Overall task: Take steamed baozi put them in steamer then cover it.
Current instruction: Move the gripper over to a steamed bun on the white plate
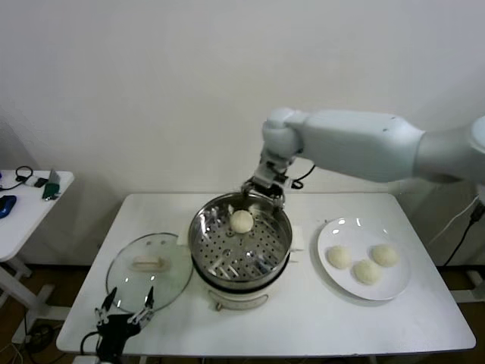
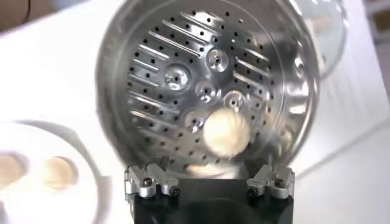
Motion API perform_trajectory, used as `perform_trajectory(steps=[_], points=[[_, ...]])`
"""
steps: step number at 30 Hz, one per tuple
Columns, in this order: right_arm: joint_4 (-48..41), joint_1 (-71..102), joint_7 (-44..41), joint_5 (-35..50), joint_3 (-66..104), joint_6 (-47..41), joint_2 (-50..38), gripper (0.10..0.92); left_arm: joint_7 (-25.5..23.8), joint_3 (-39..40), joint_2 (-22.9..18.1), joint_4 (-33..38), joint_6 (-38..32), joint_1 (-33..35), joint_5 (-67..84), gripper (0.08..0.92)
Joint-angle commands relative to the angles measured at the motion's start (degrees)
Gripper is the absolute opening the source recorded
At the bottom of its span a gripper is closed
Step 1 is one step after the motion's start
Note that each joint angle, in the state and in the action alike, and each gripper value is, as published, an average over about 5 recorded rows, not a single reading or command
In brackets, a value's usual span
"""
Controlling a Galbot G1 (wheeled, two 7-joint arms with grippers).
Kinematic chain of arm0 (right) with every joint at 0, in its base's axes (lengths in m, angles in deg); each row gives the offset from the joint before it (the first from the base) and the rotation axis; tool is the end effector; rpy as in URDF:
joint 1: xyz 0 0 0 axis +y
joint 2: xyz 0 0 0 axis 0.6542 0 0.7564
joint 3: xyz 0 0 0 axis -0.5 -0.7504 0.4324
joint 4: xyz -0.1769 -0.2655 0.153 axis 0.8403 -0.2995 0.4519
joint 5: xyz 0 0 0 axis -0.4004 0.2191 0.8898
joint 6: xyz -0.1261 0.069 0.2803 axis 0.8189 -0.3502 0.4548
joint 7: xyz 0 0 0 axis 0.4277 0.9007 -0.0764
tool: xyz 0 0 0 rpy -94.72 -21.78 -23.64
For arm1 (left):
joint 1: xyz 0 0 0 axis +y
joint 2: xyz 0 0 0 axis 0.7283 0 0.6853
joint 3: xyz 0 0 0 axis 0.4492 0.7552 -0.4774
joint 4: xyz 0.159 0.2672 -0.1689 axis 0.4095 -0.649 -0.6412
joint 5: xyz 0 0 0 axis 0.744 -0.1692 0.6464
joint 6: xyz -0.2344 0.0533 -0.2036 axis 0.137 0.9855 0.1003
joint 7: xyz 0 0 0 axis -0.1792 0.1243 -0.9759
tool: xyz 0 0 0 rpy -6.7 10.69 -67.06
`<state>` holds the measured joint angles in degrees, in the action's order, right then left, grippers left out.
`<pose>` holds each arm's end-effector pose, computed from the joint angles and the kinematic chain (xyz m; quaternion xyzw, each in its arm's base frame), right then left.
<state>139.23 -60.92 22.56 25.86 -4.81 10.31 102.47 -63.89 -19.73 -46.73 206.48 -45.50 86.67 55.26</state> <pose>0.5336 0.0128 0.0252 0.6253 -0.3463 0.6722 0.1930 0.0636 0.0610 -0.3122 0.0321 -0.9887 -0.0191 0.1452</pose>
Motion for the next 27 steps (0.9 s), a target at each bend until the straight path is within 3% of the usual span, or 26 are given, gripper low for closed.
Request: perform_trajectory(steps=[1,12,27], points=[[3.8,-9.8,1.8,14.9,-15.4,-14.0,-18.2,0.823,0.0,0.3,0.5,0.1,0.2,-0.5,0.2,0.823],[4.8,8.8,9.9,7.5,-9.8,-23.0,-28.4,0.823,-0.1,0.5,0.7,-0.6,0.4,-1.9,0.7,0.823],[-7.8,31.0,12.9,0.7,8.5,-25.2,-17.7,0.823,-0.1,-0.4,0.4,-0.8,0.2,-1.2,1.0,0.823]])
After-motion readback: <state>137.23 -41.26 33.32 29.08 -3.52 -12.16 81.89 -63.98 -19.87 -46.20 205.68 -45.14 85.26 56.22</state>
